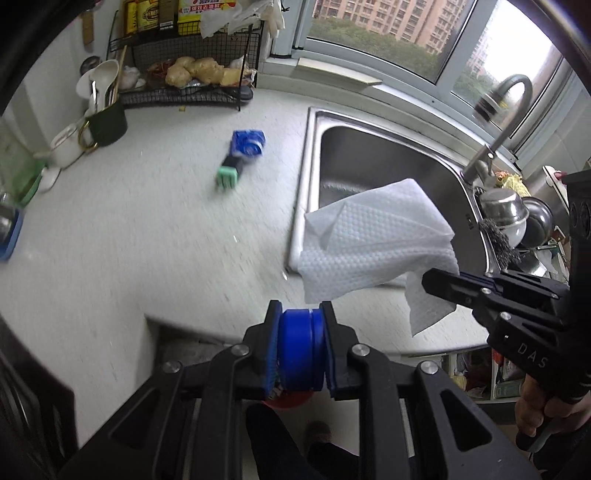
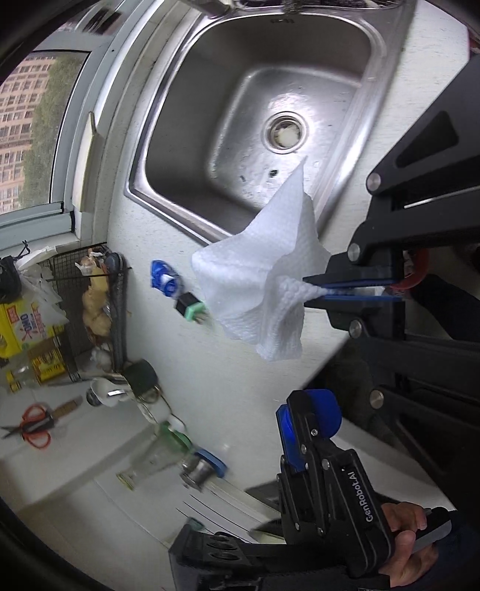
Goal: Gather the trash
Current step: 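Carry the blue item and white cloth down toward the red bucket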
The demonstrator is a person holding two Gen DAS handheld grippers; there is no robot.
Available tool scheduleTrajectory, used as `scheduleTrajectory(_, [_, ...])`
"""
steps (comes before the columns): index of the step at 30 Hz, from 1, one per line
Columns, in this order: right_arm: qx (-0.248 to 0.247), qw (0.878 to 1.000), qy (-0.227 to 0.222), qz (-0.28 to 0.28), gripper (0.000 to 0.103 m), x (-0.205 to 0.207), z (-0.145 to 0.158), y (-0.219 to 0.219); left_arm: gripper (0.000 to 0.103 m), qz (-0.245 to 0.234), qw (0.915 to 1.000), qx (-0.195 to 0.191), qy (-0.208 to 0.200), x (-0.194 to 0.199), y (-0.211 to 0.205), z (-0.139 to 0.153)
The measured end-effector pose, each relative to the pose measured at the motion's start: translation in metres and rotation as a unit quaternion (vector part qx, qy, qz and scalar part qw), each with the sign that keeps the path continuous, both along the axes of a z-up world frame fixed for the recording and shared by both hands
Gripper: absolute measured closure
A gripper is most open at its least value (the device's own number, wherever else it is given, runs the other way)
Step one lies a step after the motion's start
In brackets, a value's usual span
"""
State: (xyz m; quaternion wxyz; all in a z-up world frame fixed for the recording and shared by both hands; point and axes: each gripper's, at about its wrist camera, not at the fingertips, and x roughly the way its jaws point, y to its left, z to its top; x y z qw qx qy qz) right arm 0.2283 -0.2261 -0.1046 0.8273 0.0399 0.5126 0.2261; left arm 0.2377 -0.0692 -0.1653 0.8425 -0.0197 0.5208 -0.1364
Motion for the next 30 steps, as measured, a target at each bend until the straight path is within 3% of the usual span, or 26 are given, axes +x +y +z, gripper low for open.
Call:
scheduleTrajectory(7, [-0.015,0.999,0.019,0.021,0.1,-0.043,-0.014,-0.013,0.085,0.014,0.9998,-0.004,0.016,-0.051,-0.023,-0.016])
scheduleTrajectory(13, [-0.017,0.998,0.056,0.034,0.1,-0.067,-0.045,-0.007,0.085,0.02,0.9986,-0.01,0.047,-0.078,-0.021,-0.051])
scheduleTrajectory(22, [-0.041,0.989,0.133,0.044,0.1,-0.097,-0.127,0.03,0.085,0.015,0.9943,-0.003,0.106,-0.099,0.002,-0.132])
scheduleTrajectory(30, [-0.061,0.982,0.18,0.022,0.1,-0.102,-0.223,0.055,0.085,-0.003,0.9903,0.0,0.139,-0.093,0.018,-0.235])
